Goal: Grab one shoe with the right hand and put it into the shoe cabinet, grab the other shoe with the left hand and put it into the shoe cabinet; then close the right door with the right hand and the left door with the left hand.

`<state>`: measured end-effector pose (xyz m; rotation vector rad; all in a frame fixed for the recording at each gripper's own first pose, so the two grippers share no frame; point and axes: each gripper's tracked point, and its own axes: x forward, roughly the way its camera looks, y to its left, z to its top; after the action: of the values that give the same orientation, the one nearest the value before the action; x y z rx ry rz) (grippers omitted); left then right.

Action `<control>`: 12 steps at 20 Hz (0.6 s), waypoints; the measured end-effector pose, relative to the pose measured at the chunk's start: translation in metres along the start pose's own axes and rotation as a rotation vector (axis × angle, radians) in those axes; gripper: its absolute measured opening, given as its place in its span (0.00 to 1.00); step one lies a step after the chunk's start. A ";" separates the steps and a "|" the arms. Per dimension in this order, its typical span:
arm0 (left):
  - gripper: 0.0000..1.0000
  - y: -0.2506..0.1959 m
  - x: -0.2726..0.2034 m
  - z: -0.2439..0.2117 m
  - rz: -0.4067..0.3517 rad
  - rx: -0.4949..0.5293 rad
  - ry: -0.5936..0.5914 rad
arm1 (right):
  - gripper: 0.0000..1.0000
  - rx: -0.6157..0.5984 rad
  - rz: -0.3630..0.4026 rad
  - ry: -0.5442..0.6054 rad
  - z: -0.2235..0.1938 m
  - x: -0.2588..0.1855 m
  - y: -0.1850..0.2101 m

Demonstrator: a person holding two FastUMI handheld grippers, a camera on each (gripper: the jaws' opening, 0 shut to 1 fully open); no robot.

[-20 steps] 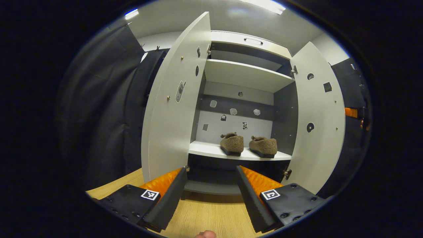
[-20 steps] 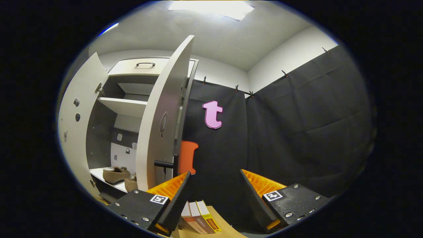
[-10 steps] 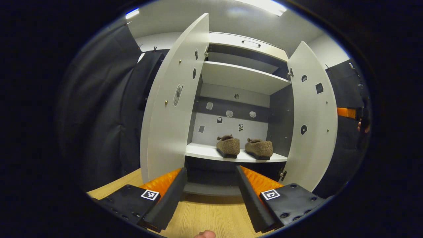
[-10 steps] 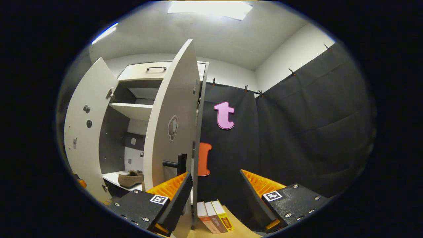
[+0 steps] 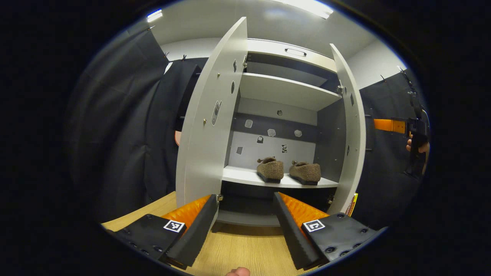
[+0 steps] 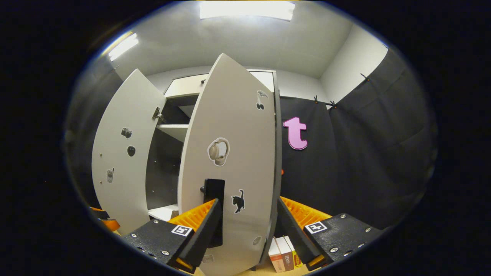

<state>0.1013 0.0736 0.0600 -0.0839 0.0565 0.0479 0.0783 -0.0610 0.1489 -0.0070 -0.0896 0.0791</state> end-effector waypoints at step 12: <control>0.96 0.006 -0.007 0.004 0.021 0.013 -0.010 | 0.97 0.036 0.126 0.096 -0.039 0.045 0.056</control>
<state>0.0937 0.0799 0.0642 -0.0700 0.0479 0.0691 0.1219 -0.0020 0.1136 0.0199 0.0083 0.2064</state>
